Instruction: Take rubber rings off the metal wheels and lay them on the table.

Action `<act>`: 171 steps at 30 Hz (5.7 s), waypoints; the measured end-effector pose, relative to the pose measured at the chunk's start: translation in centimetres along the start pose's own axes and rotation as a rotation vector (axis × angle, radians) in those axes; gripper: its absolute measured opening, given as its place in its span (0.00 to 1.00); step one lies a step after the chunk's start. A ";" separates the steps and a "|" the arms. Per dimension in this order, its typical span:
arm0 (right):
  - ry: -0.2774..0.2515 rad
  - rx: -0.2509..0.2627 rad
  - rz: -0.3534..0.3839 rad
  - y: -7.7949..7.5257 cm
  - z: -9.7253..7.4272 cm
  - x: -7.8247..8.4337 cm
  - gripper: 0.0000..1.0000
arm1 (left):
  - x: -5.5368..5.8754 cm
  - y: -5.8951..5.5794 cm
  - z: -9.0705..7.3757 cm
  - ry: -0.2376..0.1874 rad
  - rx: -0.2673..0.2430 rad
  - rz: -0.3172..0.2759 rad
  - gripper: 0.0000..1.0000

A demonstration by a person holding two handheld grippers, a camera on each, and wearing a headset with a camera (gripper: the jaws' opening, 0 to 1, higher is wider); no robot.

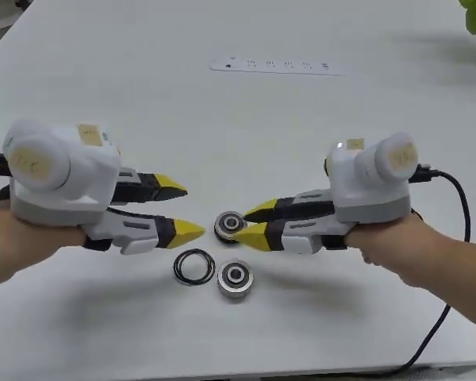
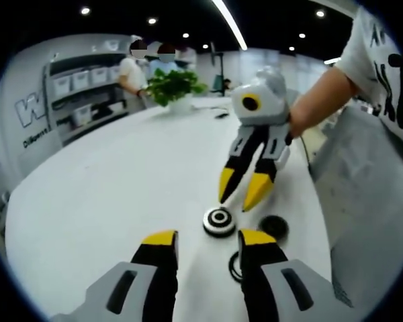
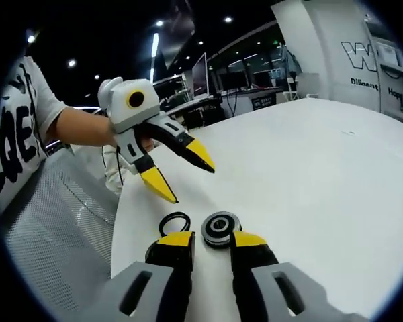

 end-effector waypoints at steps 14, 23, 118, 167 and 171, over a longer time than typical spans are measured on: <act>0.035 0.013 -0.030 -0.5 0.8 1.4 0.16 | 0.2 -1.0 3.3 0.037 0.044 0.007 0.30; 0.044 0.015 -0.054 -0.7 1.1 1.6 0.14 | 0.7 -1.1 4.5 0.067 0.047 0.020 0.21; -0.191 -0.033 0.248 0.8 -0.1 -3.3 0.00 | -0.5 -3.6 -1.5 -0.073 0.015 0.015 0.44; -0.033 -0.139 0.133 4.4 2.5 -1.7 0.14 | 2.4 -2.8 -5.6 -0.065 -0.035 -0.076 0.55; -0.045 -0.121 0.108 4.4 1.7 -2.0 0.19 | 2.3 -2.8 -5.7 -0.068 -0.036 -0.080 0.57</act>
Point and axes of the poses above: the centre of the closed fingertips' face, and the gripper's own axes: z roughly forward along the fingers, y roughly to its left, x roughly out of its underside, the point moved 4 cm from there along -z, roughly backward along the fingers, and after that the axes turned 11 degrees about -z, right-handed, at the moved point
